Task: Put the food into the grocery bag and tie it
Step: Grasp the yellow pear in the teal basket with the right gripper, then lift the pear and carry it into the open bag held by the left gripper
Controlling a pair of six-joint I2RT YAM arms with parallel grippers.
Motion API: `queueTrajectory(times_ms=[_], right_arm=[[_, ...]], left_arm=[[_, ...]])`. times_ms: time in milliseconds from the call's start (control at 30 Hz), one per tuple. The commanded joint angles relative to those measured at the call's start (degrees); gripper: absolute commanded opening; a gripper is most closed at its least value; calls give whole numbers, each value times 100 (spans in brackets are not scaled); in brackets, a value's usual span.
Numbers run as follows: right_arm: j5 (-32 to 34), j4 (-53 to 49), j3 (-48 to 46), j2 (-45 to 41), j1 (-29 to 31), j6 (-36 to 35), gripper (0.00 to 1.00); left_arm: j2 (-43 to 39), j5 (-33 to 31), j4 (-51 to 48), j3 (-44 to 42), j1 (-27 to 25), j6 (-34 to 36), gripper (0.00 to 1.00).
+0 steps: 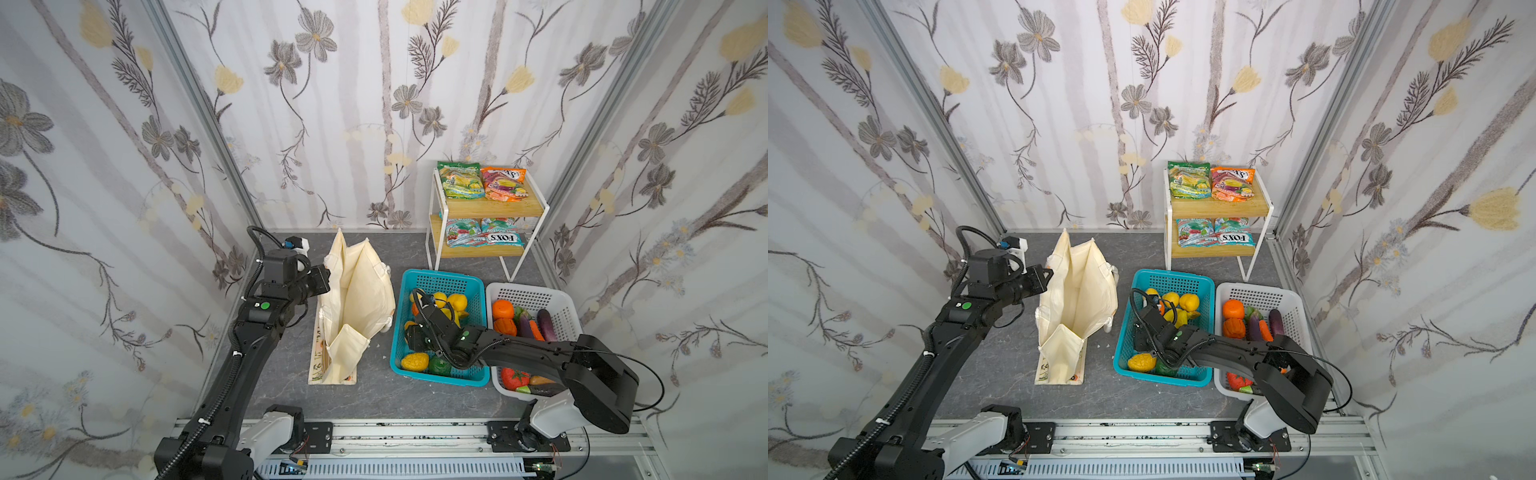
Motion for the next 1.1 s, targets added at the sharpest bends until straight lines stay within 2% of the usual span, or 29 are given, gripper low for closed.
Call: queueTrajectory(times_ms=[0, 267, 533, 700, 867, 967, 1067], right_arm=[[-66, 195, -61, -231, -4, 70, 59], [49, -113, 84, -1379, -74, -159, 59], [-19, -1075, 1767, -1441, -68, -918, 58], [-189, -1124, 3031, -818, 80, -1317, 57], [-462, -1220, 4406, 383, 256, -1480, 57], [-643, -1136, 5007, 1067, 311, -1346, 56], [-884, -664, 5128, 1594, 307, -1080, 55]], left_arm=[[3, 124, 15, 63, -8, 1, 0], [29, 182, 15, 103, -12, -34, 0], [73, 233, 15, 172, -30, -86, 0], [113, -91, -1, 234, -221, -78, 0], [222, 128, -2, 385, -327, -170, 0], [238, 139, -3, 510, -346, -166, 0], [267, 216, -2, 633, -346, -175, 0]])
